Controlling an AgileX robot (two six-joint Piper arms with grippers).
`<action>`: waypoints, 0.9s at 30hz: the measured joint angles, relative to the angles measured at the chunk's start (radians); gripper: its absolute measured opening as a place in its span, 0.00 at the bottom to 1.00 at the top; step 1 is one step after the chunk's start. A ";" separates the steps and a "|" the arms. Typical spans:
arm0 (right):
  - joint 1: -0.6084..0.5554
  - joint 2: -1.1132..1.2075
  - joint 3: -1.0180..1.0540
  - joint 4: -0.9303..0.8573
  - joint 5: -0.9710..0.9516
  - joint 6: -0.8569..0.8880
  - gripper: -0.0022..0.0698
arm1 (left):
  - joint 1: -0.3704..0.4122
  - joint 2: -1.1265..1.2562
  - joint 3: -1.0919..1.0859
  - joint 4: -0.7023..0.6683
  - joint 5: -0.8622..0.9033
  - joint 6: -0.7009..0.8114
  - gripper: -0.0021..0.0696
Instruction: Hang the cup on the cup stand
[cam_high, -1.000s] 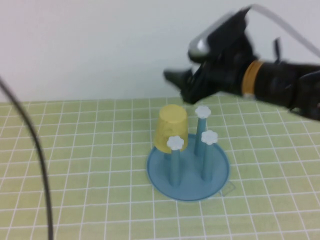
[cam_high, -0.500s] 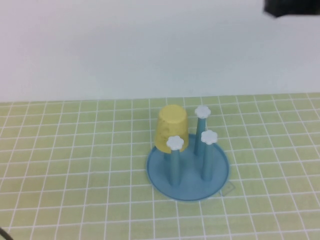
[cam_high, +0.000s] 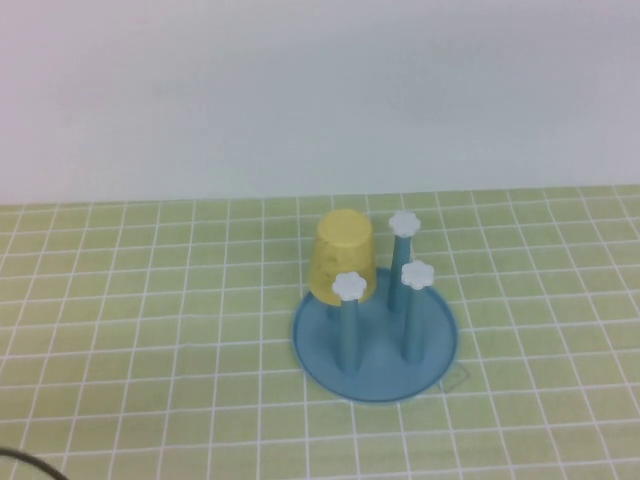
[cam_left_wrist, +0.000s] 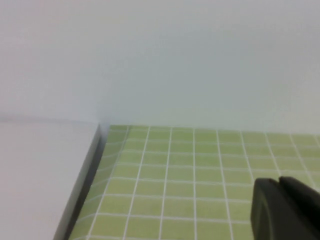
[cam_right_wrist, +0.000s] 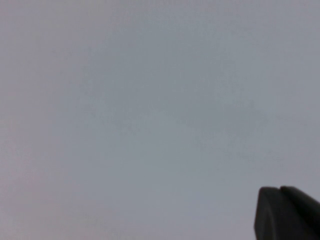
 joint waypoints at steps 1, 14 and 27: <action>0.000 0.002 -0.002 -0.018 0.014 -0.005 0.03 | 0.000 -0.024 0.045 0.002 -0.021 0.013 0.03; -0.021 -0.222 0.357 -0.040 0.291 -0.033 0.03 | 0.016 -0.120 0.345 -0.261 -0.154 0.316 0.03; -0.317 -0.757 0.799 -0.052 0.116 0.091 0.03 | 0.016 -0.120 0.345 -0.264 -0.083 0.317 0.03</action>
